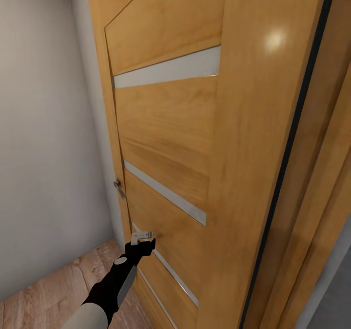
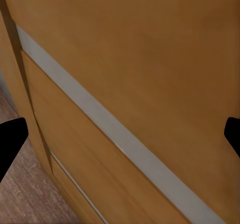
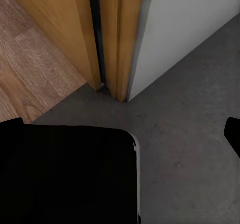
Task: Move the two storage containers from the living room to the garage. In the garage, place one container on the floor and stack the other container on top of it (either order is fine).
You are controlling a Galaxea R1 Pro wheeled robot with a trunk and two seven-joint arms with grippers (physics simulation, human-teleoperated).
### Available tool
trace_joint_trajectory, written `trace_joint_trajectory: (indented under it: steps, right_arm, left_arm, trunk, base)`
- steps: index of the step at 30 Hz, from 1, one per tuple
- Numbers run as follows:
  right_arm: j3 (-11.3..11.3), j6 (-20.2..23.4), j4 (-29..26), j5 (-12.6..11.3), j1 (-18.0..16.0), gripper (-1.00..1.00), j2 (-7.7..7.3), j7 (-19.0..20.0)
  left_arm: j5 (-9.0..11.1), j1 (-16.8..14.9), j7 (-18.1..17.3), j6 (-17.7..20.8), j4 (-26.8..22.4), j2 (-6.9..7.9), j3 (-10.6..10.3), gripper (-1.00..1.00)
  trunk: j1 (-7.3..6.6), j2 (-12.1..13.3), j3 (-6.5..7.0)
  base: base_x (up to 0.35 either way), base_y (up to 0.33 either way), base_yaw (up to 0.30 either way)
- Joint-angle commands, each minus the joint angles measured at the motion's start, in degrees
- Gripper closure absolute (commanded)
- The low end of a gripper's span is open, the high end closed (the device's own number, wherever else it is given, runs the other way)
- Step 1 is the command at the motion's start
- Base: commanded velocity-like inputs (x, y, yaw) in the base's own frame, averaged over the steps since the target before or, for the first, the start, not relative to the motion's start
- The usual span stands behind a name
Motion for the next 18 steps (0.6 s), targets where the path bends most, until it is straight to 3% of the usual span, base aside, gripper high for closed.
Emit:
trace_joint_trajectory:
  steps: [1, 7, 18]
  right_arm:
    - [0.3, -0.2, 0.1, -0.1, 0.0, -1.00, 0.00, -0.1]
    - [0.3, -0.2, 0.0, -0.1, 0.0, -1.00, 0.00, -0.1]
    - [0.3, -0.2, 0.0, -0.1, 0.0, -1.00, -0.01, -0.1]
  left_arm:
    - [0.9, 0.0, -0.2, 0.3, -0.1, -0.62, -0.4, -1.00]
    - [0.9, 0.0, -0.2, 0.3, -0.1, -0.62, -0.4, -1.00]
    - [0.9, 0.0, -0.2, 0.3, -0.1, -0.62, -0.4, -1.00]
  trunk:
    - [0.02, 0.0, 0.00]
    - [0.02, 0.0, 0.00]
    - [0.02, 0.0, 0.00]
  base:
    - [0.000, 0.000, -0.082]
    - [0.000, 0.000, -0.177]
    - [0.000, 0.000, -0.022]
